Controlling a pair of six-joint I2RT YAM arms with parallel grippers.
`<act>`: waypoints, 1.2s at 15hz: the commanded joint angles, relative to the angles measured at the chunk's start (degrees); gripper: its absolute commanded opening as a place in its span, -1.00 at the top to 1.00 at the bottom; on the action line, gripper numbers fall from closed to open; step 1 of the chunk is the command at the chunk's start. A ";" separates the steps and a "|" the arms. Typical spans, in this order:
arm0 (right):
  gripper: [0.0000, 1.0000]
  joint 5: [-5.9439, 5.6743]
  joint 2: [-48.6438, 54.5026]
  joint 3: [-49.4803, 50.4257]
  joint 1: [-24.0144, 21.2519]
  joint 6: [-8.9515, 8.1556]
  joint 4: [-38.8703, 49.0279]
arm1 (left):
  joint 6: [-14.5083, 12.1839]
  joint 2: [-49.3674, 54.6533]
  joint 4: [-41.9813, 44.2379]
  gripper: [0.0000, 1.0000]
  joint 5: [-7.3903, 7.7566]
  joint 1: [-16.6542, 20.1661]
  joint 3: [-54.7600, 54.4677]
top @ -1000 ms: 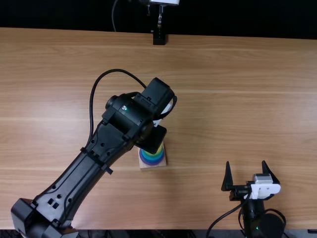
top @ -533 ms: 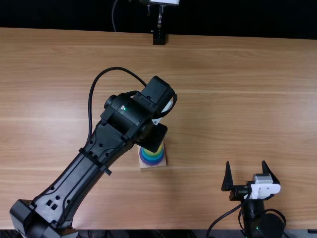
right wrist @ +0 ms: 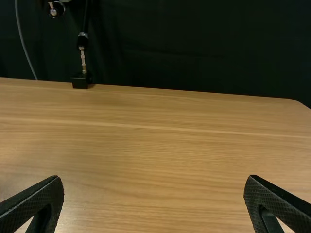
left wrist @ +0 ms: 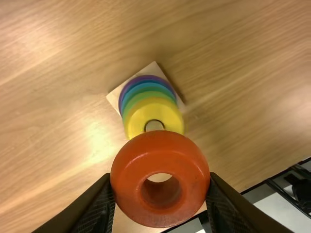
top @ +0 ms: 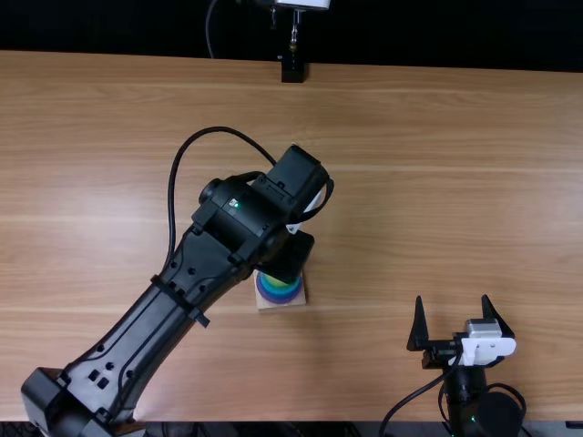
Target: Build the Hanoi tower: stack the rings onto the peg from bottom to top in this color order: purple, dark blue, light blue, dark green, light green, yellow, orange.
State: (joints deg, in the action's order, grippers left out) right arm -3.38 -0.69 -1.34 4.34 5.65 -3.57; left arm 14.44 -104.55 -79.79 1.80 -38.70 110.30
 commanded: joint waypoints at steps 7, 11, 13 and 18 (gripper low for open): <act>-1.00 0.53 0.69 0.47 -0.74 -0.06 0.14 | 2.12 0.49 -0.05 1.00 0.20 -0.68 2.02; -1.00 0.53 0.69 0.47 -0.82 -0.06 0.14 | 2.02 -0.21 -0.16 1.00 0.20 -0.77 1.76; -1.00 0.63 0.69 0.47 -0.74 -0.06 0.14 | 2.12 -0.74 -0.16 1.00 0.20 -0.68 1.06; -1.00 0.53 0.69 0.47 -0.74 -0.06 0.14 | 2.12 -1.44 -0.05 1.00 0.31 -0.77 -0.70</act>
State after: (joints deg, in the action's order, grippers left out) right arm -3.40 -0.69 -1.34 4.34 5.67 -3.57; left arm 15.94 -104.62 -79.81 1.91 -38.70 110.28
